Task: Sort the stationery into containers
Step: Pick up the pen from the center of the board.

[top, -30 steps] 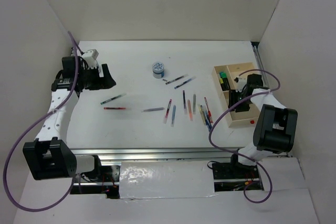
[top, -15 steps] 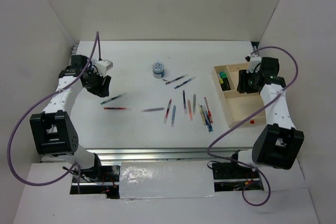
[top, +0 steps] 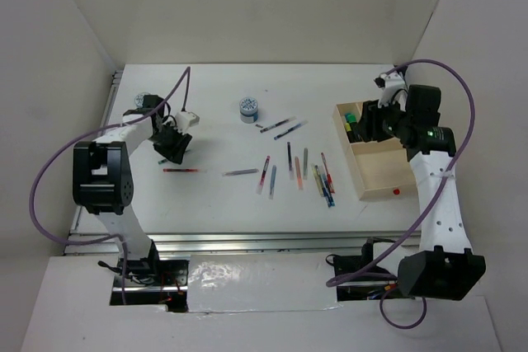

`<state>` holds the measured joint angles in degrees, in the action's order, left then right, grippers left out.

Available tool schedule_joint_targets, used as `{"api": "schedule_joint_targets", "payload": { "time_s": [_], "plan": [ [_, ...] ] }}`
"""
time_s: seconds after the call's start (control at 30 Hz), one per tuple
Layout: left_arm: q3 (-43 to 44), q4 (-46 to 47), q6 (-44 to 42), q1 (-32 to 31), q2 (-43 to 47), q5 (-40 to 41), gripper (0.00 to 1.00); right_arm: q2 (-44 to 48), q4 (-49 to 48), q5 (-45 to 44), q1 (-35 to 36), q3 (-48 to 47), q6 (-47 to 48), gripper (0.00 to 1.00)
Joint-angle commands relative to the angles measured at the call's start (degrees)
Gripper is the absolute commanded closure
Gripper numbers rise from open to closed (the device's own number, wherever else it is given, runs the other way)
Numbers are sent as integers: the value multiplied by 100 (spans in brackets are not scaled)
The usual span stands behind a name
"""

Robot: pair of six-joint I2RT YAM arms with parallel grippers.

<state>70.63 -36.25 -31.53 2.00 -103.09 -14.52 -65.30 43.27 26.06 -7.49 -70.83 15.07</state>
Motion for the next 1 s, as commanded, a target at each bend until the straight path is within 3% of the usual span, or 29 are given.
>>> {"api": "schedule_joint_targets", "payload": {
  "time_s": [0.0,0.33,0.63,0.73,0.8,0.83,0.9,0.97],
  "plan": [
    [267,364,-178,-59,-185,178,43,228,59,250,168,16,-285,47],
    [680,417,-363,-77,-923,406,50,404,147,188,458,78,-198,48],
    [917,136,-223,-77,-1082,-85,78,465,51,653,581,-124,-171,49],
    [1302,-21,267,-59,-749,-751,89,562,-204,1031,713,-177,-468,52],
    [1514,-49,663,46,-284,-1848,93,615,-528,1215,959,-221,-723,52],
    [1593,29,1292,98,-82,-2279,96,623,-652,1260,1029,-247,-1029,52],
    [1368,748,2625,239,560,-3536,100,597,-1089,1418,1293,-300,-1495,51],
    [850,2589,3996,301,1367,-4413,100,475,-1476,1541,1617,-361,-1936,49]
  ]
}}
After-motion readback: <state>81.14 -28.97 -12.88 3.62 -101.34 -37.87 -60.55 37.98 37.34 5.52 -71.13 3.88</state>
